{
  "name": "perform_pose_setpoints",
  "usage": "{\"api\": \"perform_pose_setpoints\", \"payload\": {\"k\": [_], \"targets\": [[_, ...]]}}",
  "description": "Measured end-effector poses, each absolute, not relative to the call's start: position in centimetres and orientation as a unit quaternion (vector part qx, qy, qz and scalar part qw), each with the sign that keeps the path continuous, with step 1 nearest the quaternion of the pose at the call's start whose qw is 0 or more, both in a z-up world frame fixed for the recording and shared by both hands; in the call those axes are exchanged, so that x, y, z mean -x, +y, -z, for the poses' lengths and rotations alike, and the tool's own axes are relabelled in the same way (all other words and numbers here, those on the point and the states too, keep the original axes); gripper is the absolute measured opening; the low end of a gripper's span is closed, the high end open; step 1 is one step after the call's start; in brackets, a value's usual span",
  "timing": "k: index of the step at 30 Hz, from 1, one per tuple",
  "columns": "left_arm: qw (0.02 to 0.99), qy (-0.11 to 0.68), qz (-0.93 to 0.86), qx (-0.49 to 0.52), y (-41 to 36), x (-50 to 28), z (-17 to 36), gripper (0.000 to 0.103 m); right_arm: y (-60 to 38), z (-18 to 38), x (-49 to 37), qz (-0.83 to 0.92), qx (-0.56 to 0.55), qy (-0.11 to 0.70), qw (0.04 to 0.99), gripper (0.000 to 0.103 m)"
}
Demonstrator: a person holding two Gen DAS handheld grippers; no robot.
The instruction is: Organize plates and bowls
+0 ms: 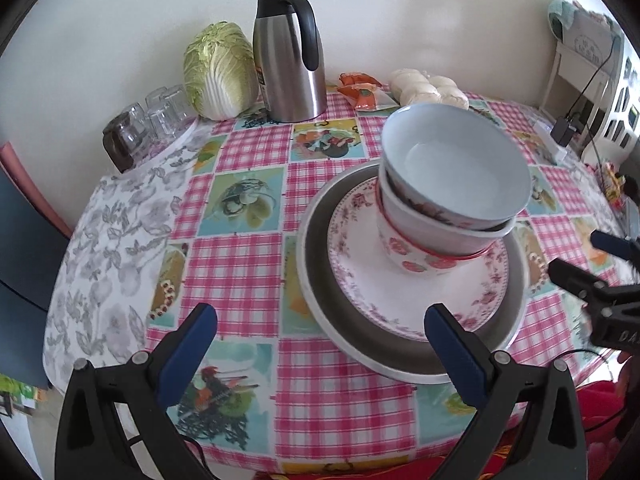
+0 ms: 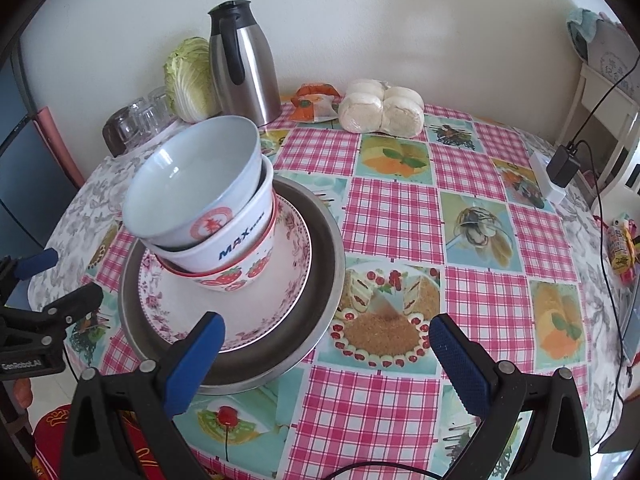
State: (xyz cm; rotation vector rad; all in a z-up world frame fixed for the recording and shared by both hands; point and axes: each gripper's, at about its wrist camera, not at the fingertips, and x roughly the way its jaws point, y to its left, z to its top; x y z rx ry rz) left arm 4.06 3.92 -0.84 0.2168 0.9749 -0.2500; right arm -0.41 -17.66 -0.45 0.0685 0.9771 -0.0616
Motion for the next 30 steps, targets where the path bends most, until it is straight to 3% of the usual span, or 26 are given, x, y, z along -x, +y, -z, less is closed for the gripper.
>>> {"api": "perform_pose_setpoints", "payload": {"k": [30], "targets": [[0.863,0.477,0.121,-0.116,3.3,-4.6,1.5,0.103,-17.1,1.1,-0.2,0.023,-0.026,0.476,0.879,0.103]]}}
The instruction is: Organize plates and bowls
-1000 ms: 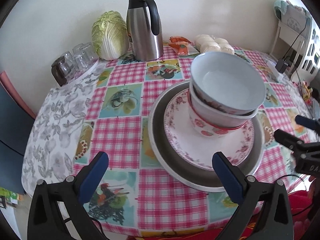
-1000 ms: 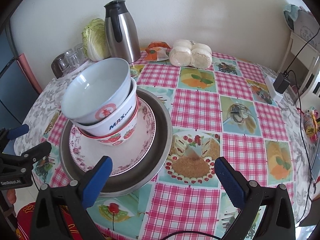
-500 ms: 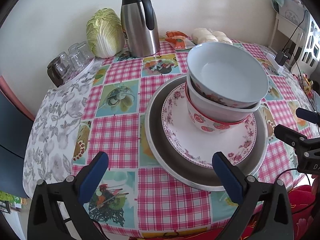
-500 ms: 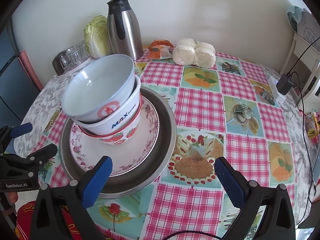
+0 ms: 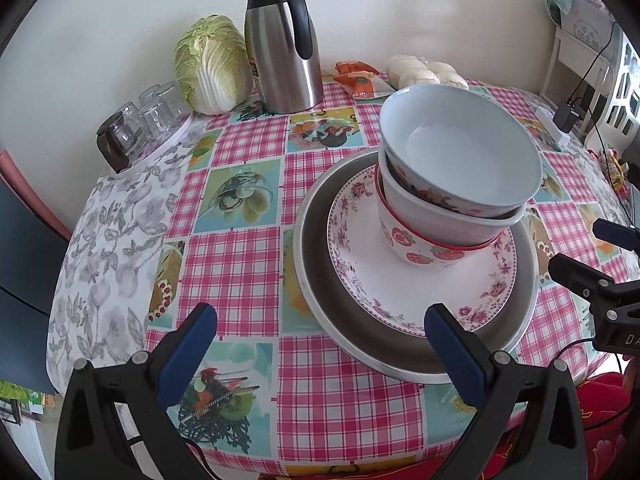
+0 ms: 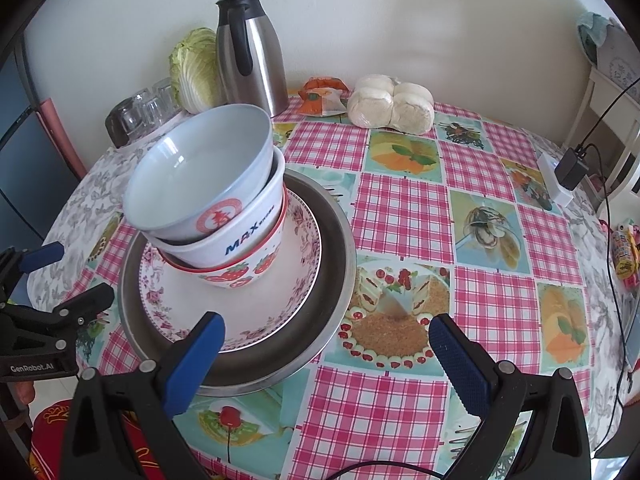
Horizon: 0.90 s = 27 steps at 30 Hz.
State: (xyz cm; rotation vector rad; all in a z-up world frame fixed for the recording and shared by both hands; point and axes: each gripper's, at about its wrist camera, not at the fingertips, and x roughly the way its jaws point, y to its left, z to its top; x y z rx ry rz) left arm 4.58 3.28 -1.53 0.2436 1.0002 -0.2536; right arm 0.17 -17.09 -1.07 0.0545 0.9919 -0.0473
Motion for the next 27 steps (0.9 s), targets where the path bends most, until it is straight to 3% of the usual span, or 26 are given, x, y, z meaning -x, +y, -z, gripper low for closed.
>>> {"api": "perform_pose_setpoints", "payload": {"k": [27], "targets": [[0.863,0.481,0.113,-0.104,3.79,-4.88,1.68,0.103,-16.99,1.19,-0.27,0.023,-0.026,0.476,0.879,0.103]]}}
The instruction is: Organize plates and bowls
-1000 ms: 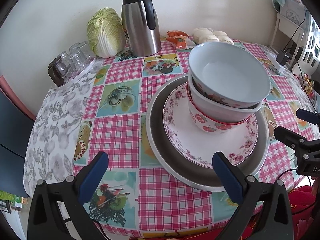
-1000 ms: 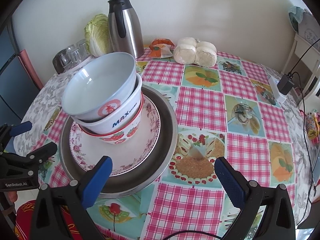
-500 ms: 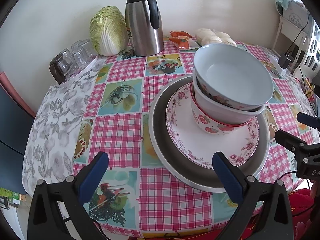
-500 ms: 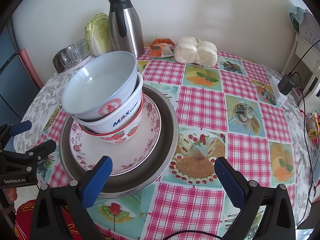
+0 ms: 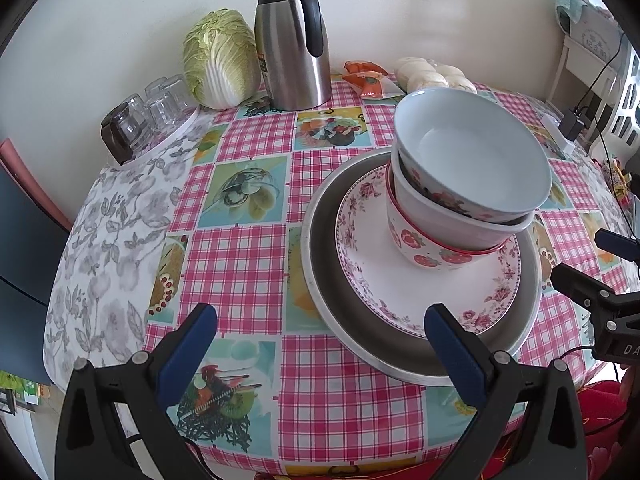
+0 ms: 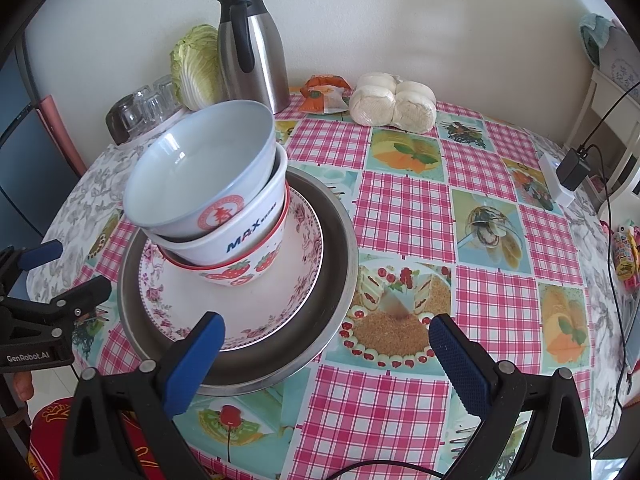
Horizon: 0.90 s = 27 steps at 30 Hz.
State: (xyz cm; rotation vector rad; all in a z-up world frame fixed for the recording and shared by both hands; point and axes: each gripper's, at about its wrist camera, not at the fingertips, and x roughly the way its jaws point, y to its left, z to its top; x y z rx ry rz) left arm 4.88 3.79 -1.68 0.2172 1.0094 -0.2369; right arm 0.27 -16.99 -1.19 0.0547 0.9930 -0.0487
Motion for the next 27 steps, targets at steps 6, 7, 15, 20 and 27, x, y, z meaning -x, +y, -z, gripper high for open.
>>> {"api": "perform_pose_setpoints", "payload": {"k": [6,7,15,20,27], "targets": [[0.863,0.482,0.113,-0.103,3.80,-4.92,1.70,0.103,-16.91,1.32,-0.20,0.023,-0.026,0.477,0.878,0.103],[0.863,0.482,0.113,-0.103,3.81,-4.91,1.70,0.103,-16.93,1.28,-0.26,0.024,-0.026,0.477,0.878,0.103],[0.863,0.482,0.113,-0.104,3.83,-4.92,1.69,0.103,-16.92,1.32,-0.27,0.024,-0.026,0.477,0.878,0.103],[0.862,0.483,0.111,-0.102,3.86,-4.99,1.68,0.103,-16.89,1.36,-0.27,0.023,-0.026,0.477,0.878,0.103],[0.862,0.485,0.109,-0.100,4.04,-5.06,1.72,0.103,-16.90,1.34,-0.30,0.023,-0.025,0.478,0.878,0.103]]}}
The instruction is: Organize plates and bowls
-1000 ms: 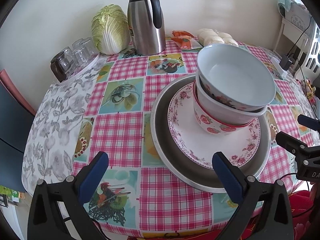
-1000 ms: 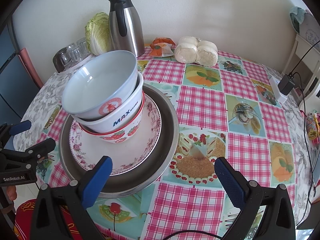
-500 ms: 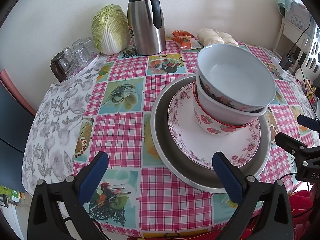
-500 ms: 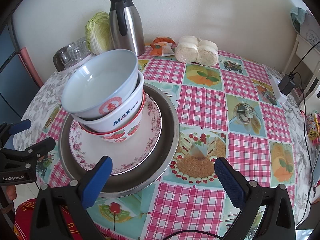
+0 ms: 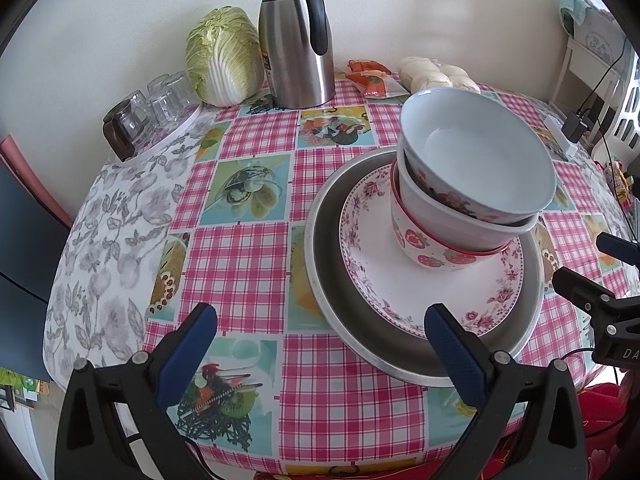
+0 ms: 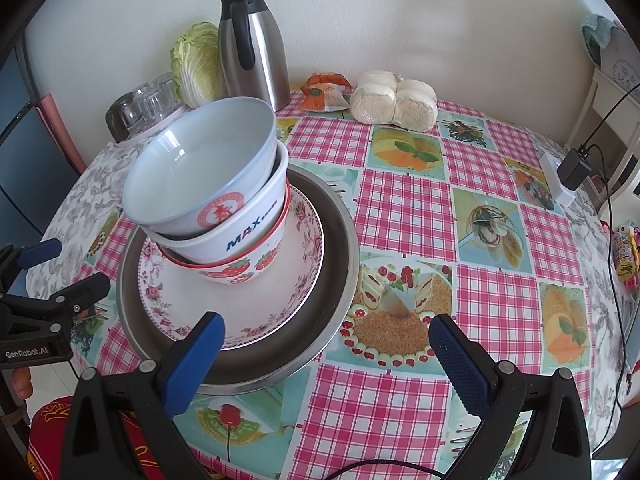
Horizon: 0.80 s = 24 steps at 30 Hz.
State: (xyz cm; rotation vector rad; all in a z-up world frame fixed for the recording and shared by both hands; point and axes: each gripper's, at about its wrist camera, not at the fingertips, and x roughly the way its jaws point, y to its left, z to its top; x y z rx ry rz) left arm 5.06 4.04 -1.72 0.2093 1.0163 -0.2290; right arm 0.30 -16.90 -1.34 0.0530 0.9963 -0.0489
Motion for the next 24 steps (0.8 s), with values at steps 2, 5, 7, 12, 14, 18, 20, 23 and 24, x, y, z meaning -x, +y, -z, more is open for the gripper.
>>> {"api": "perform_pose_setpoints", "payload": {"k": [2,5,7,12,14,18,20,23,24], "targets": [[0.862,0.485,0.109,-0.100,4.04,-5.07,1.72,0.103,-16.90,1.34,-0.31,0.023,-0.025,0.478,0.878,0.103],[0.862,0.485,0.109,-0.100,4.04,-5.07,1.71,0.103,-16.90,1.34,-0.33,0.023,-0.025,0.478,0.878,0.103],[0.862,0.485,0.109,-0.100,4.05,-5.07,1.70,0.103,-16.89,1.37,-0.27,0.023,-0.025,0.478,0.878,0.103],[0.862,0.485,0.108,-0.099,4.15,-5.06,1.69,0.103,-16.85,1.41,-0.30,0.023,-0.025,0.478,0.878,0.103],[0.862,0.485,0.108,-0.099,4.14,-5.06,1.68,0.103,-16.86,1.41,-0.30,0.023,-0.025,0.478,0.878,0.103],[0.862,0.485,0.107,-0.097,4.20,-5.02,1.70,0.103,-16.88,1.41,-0.32,0.023,-0.025,0.478,0.877,0.103],[0.863,0.485,0.106,-0.097,4.23,-5.03,1.75,0.103,-16.89,1.41,-0.32,0.023,-0.025,0.479,0.877,0.103],[0.863,0.485,0.107,-0.097,4.24,-5.04,1.76,0.103,-16.87,1.42,-0.32,0.023,-0.025,0.478,0.877,0.103],[0.863,0.485,0.107,-0.097,4.24,-5.04,1.77,0.103,-16.85,1.46,-0.26,0.023,-0.025,0.479,0.877,0.103]]}}
